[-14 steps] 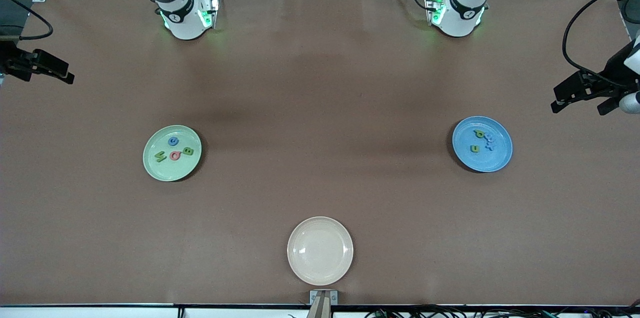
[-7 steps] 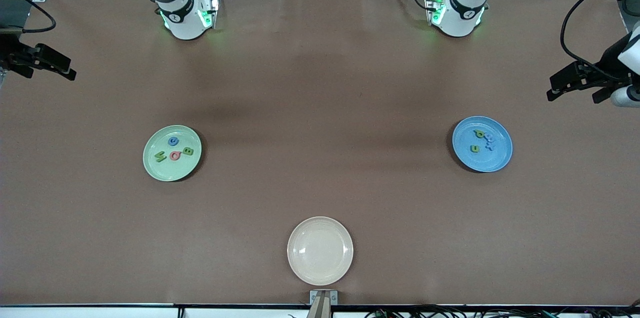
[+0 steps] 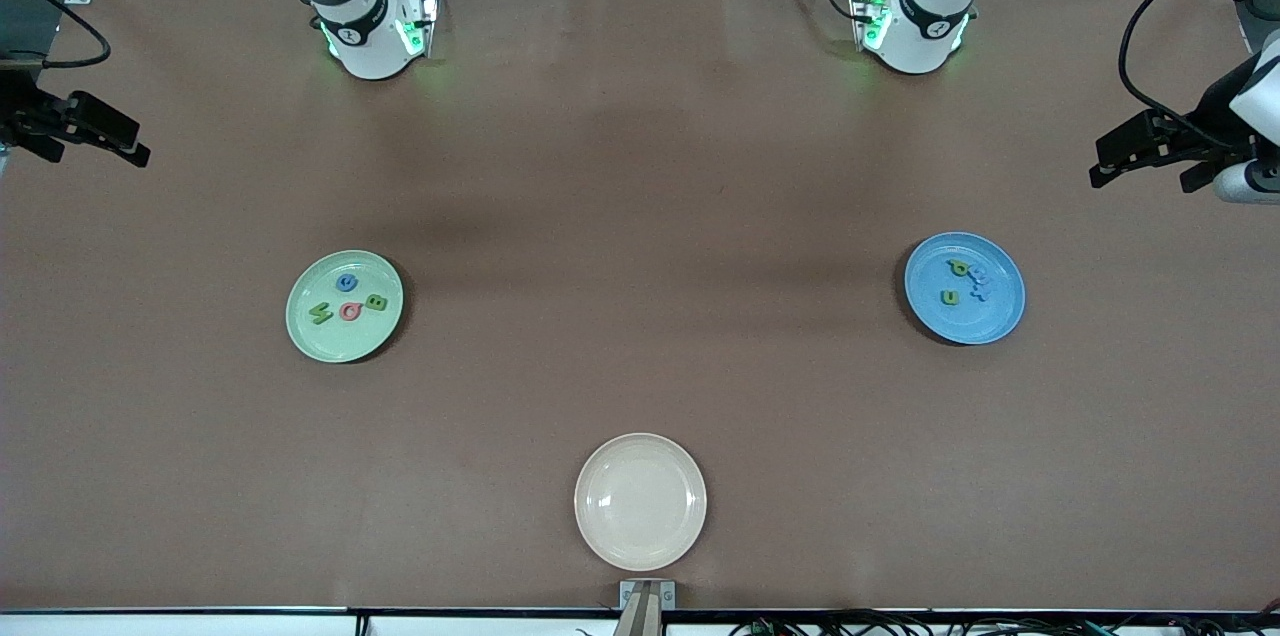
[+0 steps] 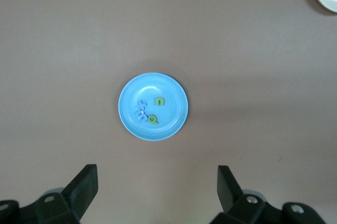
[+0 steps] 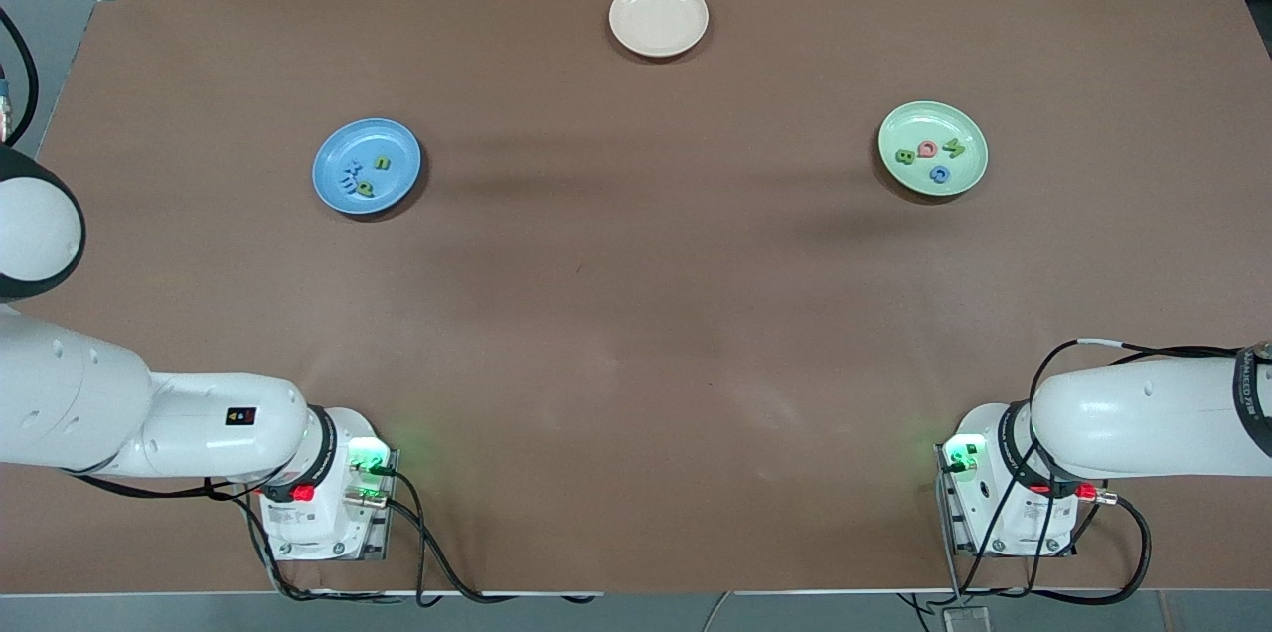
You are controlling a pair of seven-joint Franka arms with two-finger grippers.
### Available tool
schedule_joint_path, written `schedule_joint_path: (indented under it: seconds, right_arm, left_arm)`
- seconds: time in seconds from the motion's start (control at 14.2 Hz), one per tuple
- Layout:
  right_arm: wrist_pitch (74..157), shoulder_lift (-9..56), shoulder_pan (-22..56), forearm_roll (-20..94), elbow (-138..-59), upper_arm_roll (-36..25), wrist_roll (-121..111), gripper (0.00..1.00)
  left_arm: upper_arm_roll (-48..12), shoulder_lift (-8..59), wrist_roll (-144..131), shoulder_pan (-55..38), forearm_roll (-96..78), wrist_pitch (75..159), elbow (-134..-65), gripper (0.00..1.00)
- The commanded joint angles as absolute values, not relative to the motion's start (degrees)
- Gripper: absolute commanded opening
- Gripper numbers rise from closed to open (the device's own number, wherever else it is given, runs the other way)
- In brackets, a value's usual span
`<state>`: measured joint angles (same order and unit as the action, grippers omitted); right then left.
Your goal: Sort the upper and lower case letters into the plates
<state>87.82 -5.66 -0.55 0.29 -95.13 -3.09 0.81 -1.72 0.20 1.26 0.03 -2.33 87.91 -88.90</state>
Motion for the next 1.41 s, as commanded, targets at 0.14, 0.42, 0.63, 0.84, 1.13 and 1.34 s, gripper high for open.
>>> schedule_joint_path:
  seconds: [0.14, 0.42, 0.63, 0.84, 1.13, 1.34]
  right_arm:
    - [88.68, -7.56, -0.61, 0.26, -97.12, -2.99, 1.23, 1.0]
    - [88.59, -7.65, -0.79, 0.26, -97.12, -3.08, 1.14, 1.0]
    - [88.68, -7.65, -0.79, 0.26, -97.12, -3.08, 1.14, 1.0]
    - [88.59, -7.73, -0.7, 0.18, -97.12, -3.08, 1.14, 1.0]
    - [88.59, -7.73, -0.79, 0.18, -97.12, -3.08, 1.14, 1.0]
    - [88.59, -7.73, -0.79, 0.26, -97.12, -3.08, 1.05, 1.0]
  left_arm:
    - [-2.02, -0.18, 1.32, 0.26, -1.23, 86.48, -88.59, 1.0]
    - [-2.2, -0.18, 1.85, -0.18, 1.85, 86.49, -88.59, 1.0]
    - [-2.46, -0.18, 1.93, -0.09, 1.85, 86.57, -88.59, 1.0]
    - [-2.46, -0.09, 1.93, -0.09, 1.85, 86.57, -88.59, 1.0]
    - [-2.46, -0.09, 1.93, 0.0, 1.85, 86.49, -88.59, 1.0]
    - [-2.46, -0.09, 1.93, -0.09, 1.85, 86.48, -88.59, 1.0]
